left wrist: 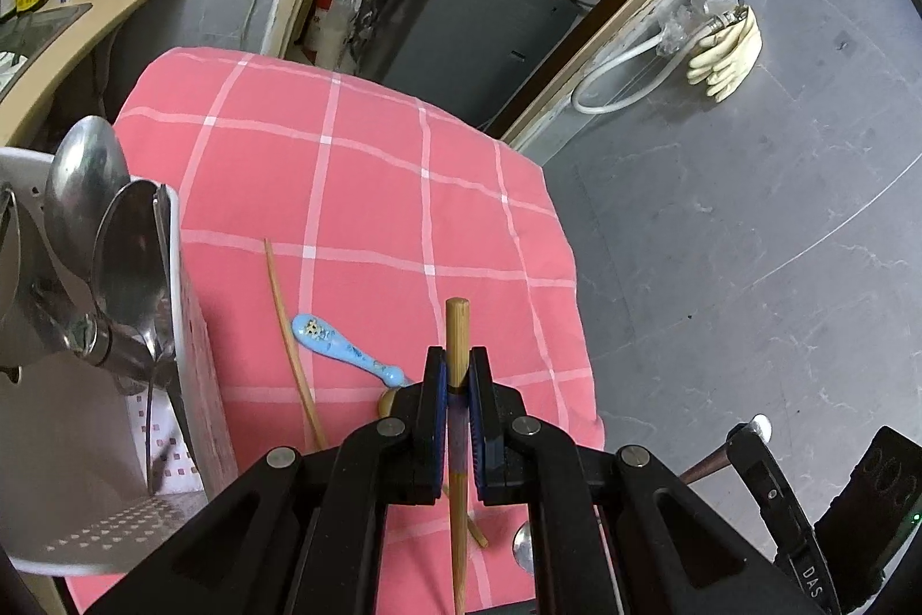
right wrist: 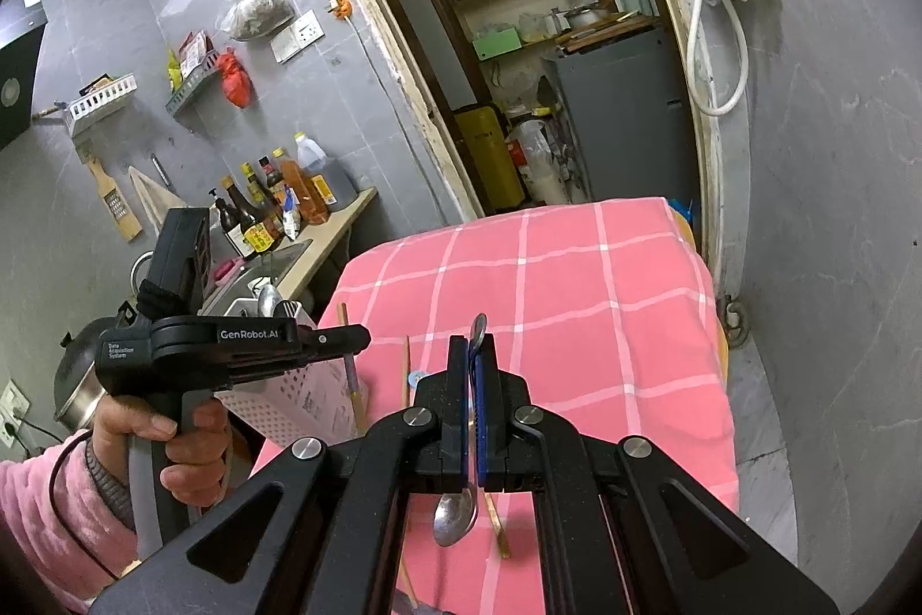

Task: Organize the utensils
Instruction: 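Carry the chopsticks with the left tool while the right tool carries its spoon to the white holder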

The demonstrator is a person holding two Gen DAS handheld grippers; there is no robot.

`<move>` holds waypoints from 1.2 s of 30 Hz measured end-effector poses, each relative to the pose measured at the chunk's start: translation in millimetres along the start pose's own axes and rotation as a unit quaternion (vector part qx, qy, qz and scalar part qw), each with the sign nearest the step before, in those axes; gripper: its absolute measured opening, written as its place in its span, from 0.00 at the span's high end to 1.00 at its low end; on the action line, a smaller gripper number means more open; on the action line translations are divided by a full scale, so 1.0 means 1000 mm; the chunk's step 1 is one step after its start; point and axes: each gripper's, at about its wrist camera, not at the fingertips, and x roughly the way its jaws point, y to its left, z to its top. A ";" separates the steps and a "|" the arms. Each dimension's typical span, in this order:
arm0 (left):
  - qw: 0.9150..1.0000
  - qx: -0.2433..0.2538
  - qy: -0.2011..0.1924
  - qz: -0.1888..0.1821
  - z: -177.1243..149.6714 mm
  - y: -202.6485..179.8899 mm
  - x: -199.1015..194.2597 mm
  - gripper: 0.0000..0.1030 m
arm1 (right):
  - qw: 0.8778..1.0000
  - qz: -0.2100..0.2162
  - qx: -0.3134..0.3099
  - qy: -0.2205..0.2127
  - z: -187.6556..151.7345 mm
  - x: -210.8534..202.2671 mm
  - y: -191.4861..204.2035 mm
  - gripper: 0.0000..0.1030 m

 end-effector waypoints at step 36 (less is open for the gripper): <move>0.930 0.039 -0.329 0.161 0.051 0.024 -0.219 0.93 | 0.974 0.152 -0.164 -0.040 0.065 0.073 0.165 0.98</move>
